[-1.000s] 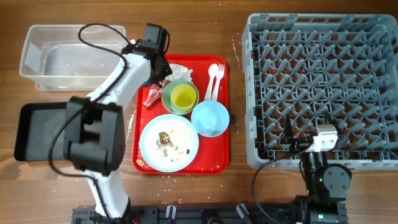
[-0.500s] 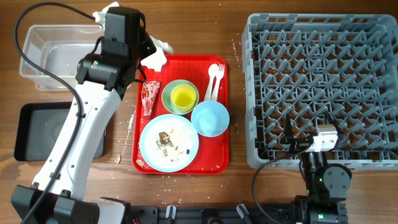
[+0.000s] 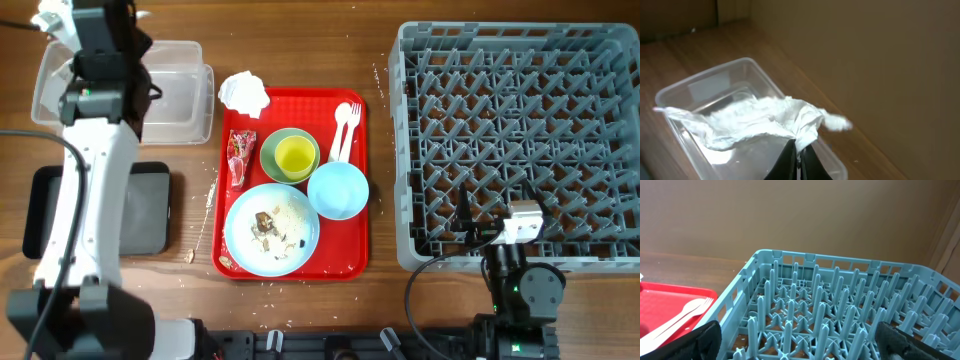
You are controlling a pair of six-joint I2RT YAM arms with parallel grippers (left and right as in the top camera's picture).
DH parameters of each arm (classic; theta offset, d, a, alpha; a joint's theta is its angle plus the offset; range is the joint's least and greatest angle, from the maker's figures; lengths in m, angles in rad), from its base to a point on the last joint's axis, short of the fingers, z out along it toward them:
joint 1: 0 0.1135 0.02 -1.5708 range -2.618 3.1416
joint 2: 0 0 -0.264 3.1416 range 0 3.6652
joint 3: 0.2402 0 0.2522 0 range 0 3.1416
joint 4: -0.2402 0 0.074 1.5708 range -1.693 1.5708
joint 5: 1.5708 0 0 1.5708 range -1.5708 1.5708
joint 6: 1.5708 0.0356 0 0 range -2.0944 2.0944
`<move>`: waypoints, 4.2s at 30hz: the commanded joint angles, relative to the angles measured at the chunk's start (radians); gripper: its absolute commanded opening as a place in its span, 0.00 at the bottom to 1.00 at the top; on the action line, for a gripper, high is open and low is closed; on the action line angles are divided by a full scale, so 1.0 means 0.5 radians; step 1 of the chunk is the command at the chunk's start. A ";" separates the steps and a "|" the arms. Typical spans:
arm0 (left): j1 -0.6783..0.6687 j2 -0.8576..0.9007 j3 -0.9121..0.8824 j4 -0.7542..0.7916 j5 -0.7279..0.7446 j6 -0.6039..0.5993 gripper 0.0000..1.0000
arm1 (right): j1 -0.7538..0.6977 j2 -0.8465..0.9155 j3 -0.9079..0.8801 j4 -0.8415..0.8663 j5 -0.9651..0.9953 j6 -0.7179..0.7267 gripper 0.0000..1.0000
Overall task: Sort waste into correct bins and load items into the dishwasher rack
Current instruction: 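Carry the tissue with the left gripper into the clear plastic bin and release, then reach the left gripper to the red candy wrapper and grasp it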
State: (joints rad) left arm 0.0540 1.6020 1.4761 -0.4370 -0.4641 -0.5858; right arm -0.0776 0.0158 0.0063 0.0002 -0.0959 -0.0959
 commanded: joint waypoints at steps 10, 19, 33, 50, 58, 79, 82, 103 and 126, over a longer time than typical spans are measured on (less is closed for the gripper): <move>0.108 0.359 0.006 -0.198 0.297 -0.114 0.90 | -0.010 -0.013 -0.002 0.008 0.017 -0.018 1.00; -0.119 0.188 0.006 -0.085 1.138 0.050 0.64 | -0.010 -0.013 -0.002 0.008 0.017 -0.018 1.00; -0.593 0.777 0.006 0.071 0.545 0.491 0.54 | -0.010 -0.013 -0.002 0.008 0.018 -0.018 0.99; -0.598 1.180 0.005 0.150 0.553 0.468 0.53 | -0.010 -0.013 -0.002 0.008 0.018 -0.019 1.00; -0.603 1.142 0.006 0.078 0.560 0.468 0.04 | -0.010 -0.013 -0.002 0.008 0.017 -0.018 1.00; -0.019 0.416 0.005 0.028 0.320 0.197 0.61 | -0.010 -0.013 -0.002 0.008 0.018 -0.018 1.00; 0.050 0.462 0.005 0.011 0.424 0.198 1.00 | -0.010 -0.013 -0.002 0.008 0.018 -0.018 1.00; -0.531 0.318 -0.118 -0.903 1.024 0.265 0.85 | -0.010 -0.013 -0.002 0.008 0.018 -0.018 1.00; -0.530 0.410 -0.677 -0.481 0.784 0.043 0.66 | -0.010 -0.013 -0.002 0.008 0.018 -0.018 1.00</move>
State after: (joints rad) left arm -0.2115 1.7687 1.1496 -0.7029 -0.0467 -0.5495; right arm -0.0776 0.0158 0.0063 0.0006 -0.0959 -0.0959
